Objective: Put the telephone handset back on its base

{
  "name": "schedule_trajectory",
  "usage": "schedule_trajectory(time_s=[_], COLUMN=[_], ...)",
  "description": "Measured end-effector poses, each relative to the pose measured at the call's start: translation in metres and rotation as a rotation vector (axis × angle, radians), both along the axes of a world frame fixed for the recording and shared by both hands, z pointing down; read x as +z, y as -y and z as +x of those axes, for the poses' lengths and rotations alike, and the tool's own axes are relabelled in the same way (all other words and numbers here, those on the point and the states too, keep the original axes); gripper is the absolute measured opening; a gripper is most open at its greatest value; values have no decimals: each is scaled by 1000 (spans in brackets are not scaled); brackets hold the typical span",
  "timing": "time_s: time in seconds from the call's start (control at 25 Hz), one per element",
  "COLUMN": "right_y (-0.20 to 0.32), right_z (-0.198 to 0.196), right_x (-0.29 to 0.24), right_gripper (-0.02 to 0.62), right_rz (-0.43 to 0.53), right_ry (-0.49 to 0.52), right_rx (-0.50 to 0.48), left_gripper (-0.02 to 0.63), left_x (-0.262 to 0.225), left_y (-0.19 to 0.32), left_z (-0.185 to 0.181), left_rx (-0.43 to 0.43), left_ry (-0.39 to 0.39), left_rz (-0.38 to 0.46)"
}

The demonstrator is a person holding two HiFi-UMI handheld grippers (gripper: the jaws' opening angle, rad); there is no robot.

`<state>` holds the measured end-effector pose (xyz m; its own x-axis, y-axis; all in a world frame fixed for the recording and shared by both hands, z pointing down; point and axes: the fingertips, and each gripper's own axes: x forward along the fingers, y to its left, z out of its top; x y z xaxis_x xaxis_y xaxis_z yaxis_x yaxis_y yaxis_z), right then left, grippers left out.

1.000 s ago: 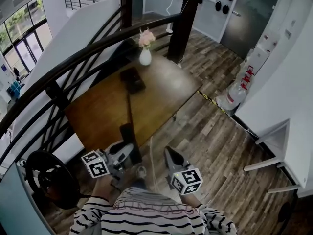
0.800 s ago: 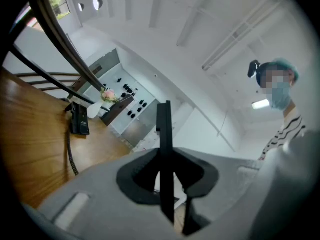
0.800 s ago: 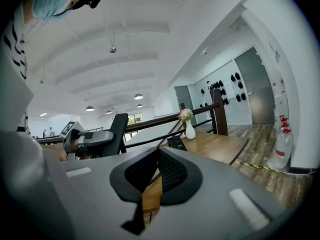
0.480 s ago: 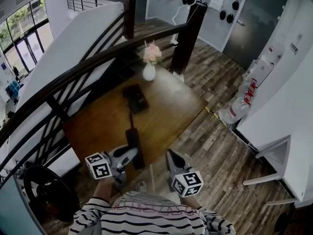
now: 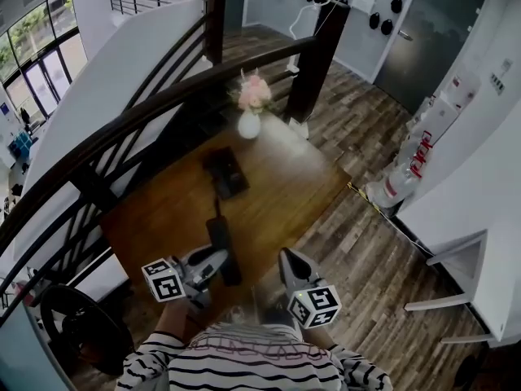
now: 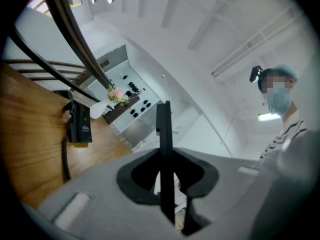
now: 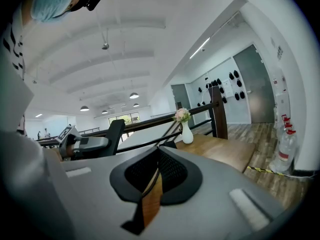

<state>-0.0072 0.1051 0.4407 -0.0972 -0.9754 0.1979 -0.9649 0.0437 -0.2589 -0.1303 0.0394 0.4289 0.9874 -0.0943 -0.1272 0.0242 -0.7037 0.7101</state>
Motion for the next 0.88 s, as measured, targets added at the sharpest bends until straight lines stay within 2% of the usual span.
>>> schedule_trajectory(time_s=[0.24,0.48,0.88], right_y=[30,51,74], right_z=[44,87,165], right_x=[11,2,6], right_gripper=[2,2,2], right_rz=[-6,-5,12], right_ry=[16,21,23], right_rx=[-62,-179,-357], left_gripper=[75,75,75], left_x=[8,-12,-24], left_y=[24,41,53], left_z=[35,74,137], left_rx=[-70,-185,-320], left_ry=[28,14,52], left_rz=[12,27,74])
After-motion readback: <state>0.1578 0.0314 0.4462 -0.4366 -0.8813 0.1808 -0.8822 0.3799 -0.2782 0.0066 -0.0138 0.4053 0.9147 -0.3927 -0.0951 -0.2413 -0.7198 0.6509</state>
